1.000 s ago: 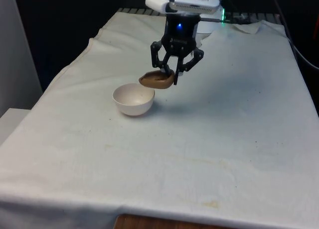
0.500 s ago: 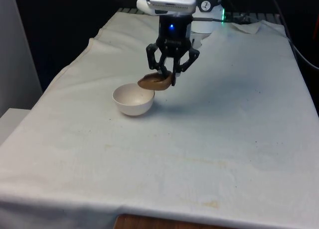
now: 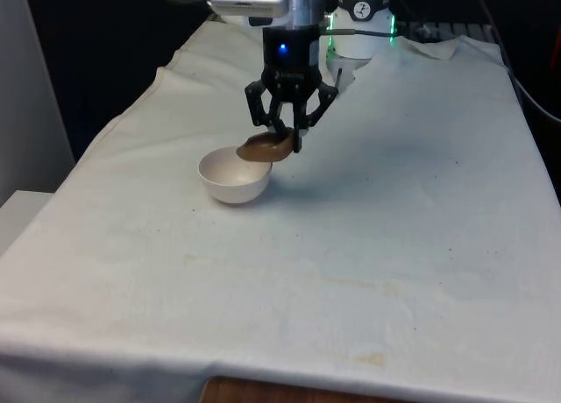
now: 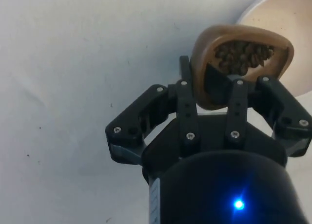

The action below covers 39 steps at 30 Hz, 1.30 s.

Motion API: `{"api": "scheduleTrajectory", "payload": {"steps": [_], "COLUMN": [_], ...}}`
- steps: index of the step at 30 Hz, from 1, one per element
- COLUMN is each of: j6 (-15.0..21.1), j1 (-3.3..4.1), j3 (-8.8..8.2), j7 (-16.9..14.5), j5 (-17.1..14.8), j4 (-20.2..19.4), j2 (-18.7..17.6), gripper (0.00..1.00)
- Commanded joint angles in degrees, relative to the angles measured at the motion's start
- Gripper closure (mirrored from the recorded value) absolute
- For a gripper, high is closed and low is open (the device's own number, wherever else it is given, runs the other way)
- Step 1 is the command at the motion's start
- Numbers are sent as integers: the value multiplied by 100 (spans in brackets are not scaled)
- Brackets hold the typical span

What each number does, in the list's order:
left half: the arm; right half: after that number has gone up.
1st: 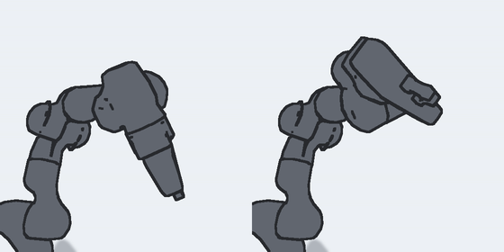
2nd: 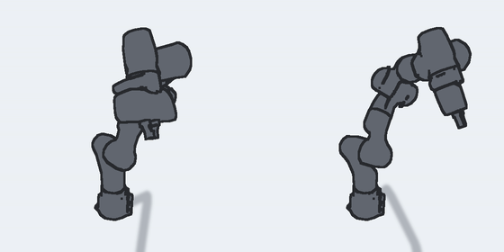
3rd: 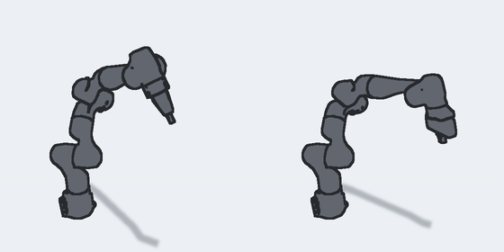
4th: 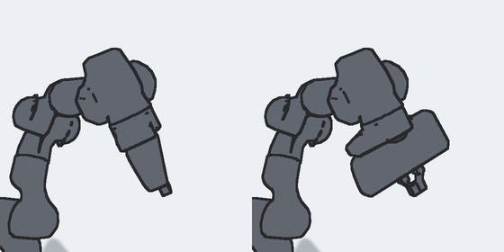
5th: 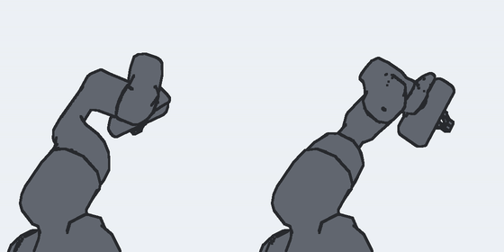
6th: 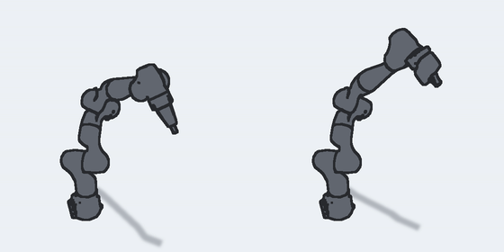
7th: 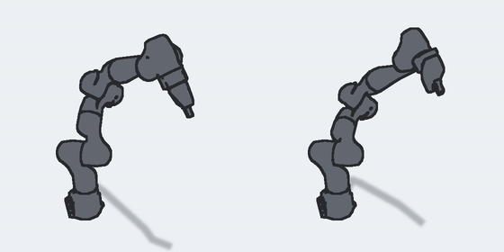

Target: Pour the coffee beans from the cup into the bowl.

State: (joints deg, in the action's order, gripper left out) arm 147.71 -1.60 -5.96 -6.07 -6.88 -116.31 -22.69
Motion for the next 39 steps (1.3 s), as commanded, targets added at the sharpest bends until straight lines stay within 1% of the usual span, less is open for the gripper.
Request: {"api": "scheduleTrajectory", "payload": {"steps": [1,2,3,6,7,8,10,12,13,14,15,19,20,21,22,29,30,31,32,36,37,39], "j6": [0,0,-6,-34,-34,-46,-46,-46,-23,-40,-40,-74,-92,-40,-103,-172,-183,-166,-183,-189,-201,-206], "j1": [-63,0,-63,-69,-69,-69,-74,-69,-6,-69,-74,-69,-69,-11,-69,-63,-63,-11,-63,-63,-63,-63], "j3": [34,-17,11,-80,-80,-120,-166,-212,-269,-229,-258,-309,-327,-384,-332,-367,-372,-435,-378,-390,-395,-395], "j7": [-155,-57,-212,-413,-413,-516,-625,-728,-647,-779,-888,-1071,-1163,-1112,-1209,-1490,-1576,-1536,-1616,-1805,-1896,-1942], "j5": [-149,-52,-201,-372,-372,-464,-550,-647,-567,-699,-814,-1043,-1163,-1094,-1226,-1679,-1816,-1759,-1885,-2166,-2309,-2372], "j4": [6,6,11,11,11,17,17,17,23,17,17,17,17,23,17,0,-11,11,-17,-46,-52,-52], "j2": [11,0,17,29,29,29,29,29,6,29,23,52,69,23,80,126,132,86,138,138,138,138], "gripper": [98,98,98,98,98,98,98,98,98,98,98,98,98,98,98,98,98,98,98,98,98,98]}}
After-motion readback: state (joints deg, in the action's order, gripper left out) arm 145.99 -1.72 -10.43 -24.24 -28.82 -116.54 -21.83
